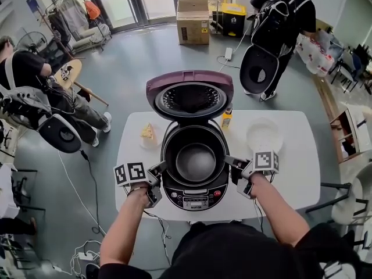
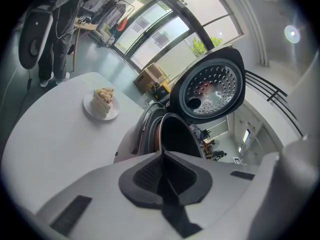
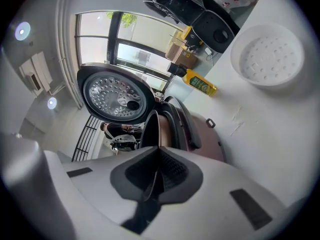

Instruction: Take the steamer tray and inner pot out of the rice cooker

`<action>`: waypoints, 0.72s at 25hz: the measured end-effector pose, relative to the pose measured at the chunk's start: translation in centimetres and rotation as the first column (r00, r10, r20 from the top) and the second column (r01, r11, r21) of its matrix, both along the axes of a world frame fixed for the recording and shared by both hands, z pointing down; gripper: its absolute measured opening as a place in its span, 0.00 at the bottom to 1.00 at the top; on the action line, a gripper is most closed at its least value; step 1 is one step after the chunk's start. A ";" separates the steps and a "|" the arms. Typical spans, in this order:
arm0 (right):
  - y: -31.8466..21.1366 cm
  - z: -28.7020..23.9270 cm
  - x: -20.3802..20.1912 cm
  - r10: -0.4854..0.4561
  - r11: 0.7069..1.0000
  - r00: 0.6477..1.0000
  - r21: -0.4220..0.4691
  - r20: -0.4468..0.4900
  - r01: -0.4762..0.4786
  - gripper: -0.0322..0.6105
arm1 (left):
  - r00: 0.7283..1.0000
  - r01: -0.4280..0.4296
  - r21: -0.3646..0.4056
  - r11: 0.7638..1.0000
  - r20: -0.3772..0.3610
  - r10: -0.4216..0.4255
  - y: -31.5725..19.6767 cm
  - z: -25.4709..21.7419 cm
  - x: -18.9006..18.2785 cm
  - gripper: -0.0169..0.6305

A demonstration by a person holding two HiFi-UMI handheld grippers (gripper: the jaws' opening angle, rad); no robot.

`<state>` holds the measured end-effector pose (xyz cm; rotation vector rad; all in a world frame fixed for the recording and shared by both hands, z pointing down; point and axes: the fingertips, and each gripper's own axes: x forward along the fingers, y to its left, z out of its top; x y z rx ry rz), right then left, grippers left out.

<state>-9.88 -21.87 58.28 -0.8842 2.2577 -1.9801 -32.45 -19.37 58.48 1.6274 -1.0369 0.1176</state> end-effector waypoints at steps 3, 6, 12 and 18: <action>-0.5 -1.2 0.2 0.019 0.999 1.000 0.037 0.022 -0.020 0.06 | 1.000 -0.004 0.033 0.999 0.009 0.003 -0.7 -1.0 0.1 0.05; -0.4 -1.9 0.1 0.049 0.998 0.998 0.034 0.045 -0.050 0.06 | 1.000 -0.008 0.050 0.999 -0.008 0.008 -0.6 -1.7 0.0 0.05; 0.7 -4.4 0.1 0.079 0.992 0.994 0.089 0.074 -0.086 0.06 | 0.998 -0.034 0.122 0.992 -0.043 0.039 0.0 -5.2 -0.1 0.05; 0.6 -8.8 -0.4 0.101 0.969 0.987 0.212 0.123 -0.126 0.06 | 0.996 -0.064 0.205 0.977 -0.041 0.074 -0.4 -9.3 -0.6 0.05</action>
